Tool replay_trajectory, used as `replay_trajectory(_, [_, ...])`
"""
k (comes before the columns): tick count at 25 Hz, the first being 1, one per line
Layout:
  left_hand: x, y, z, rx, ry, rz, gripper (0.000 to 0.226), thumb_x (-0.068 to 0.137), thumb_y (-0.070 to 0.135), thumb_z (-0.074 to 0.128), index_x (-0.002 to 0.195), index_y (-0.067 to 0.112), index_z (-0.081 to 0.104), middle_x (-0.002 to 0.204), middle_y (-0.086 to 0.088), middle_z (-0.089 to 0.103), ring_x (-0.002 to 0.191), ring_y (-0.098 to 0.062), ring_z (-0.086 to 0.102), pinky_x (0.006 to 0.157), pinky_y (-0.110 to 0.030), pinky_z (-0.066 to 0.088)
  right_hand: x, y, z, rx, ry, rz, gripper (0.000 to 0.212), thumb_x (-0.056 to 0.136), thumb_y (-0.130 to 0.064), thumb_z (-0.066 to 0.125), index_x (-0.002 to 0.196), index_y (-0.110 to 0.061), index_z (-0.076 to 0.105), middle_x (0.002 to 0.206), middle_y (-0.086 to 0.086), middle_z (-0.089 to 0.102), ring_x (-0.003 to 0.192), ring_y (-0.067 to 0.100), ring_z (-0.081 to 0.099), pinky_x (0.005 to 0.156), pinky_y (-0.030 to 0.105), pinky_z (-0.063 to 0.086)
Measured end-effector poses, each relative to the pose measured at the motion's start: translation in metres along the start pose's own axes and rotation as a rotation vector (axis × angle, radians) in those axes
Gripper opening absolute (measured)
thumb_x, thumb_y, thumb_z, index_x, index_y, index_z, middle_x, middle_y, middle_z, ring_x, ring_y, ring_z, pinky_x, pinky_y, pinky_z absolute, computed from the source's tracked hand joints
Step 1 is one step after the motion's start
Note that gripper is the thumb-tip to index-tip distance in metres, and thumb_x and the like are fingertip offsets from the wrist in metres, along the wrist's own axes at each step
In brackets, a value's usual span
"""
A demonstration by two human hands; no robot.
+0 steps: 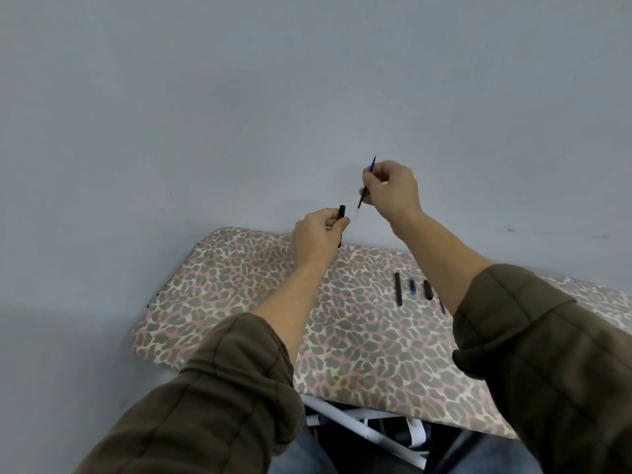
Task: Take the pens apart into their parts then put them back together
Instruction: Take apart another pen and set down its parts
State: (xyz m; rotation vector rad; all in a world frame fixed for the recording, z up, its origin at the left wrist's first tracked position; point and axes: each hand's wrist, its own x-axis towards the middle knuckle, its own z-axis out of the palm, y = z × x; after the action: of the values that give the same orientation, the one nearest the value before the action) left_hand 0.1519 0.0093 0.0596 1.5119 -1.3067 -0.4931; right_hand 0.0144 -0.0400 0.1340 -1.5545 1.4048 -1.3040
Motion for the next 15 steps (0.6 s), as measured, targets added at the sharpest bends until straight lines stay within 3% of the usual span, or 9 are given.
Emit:
replay_trajectory(3, [-0.004,0.015,0.012,0.008,-0.042,0.027,0.025,0.094,0.031,0.071,0.118,0.03,0.074,0.097,0.005,0.078,0.079,-0.008,0.069,0.08,-0.034,0.059,-0.003,-0.02,-0.02,0.097,0.039,-0.108,0.014,0.102,-0.01,0.056,0.093,-0.017,0.064,0.089,0.004,0.07,0.08,0.028,0.077,0.072,0.036,0.066])
replay_trajectory(6, [-0.009,0.024,0.021,0.022,-0.061,0.043,0.03,0.095,0.03,0.07,0.125,0.031,0.07,0.101,0.002,0.078,0.082,-0.014,0.072,0.081,-0.036,0.059,-0.008,-0.026,-0.033,0.11,0.068,-0.164,0.013,0.103,-0.01,0.055,0.095,-0.017,0.062,0.091,0.011,0.074,0.082,0.03,0.076,0.072,0.037,0.066])
replay_trajectory(15, [-0.014,0.033,0.033,0.027,-0.102,0.041,0.028,0.094,0.03,0.07,0.122,0.032,0.071,0.1,0.002,0.078,0.076,-0.007,0.067,0.081,-0.032,0.057,-0.013,-0.011,-0.046,0.047,0.046,-0.146,0.009,0.101,-0.008,0.057,0.101,-0.009,0.066,0.088,0.01,0.075,0.077,0.026,0.077,0.074,0.041,0.066])
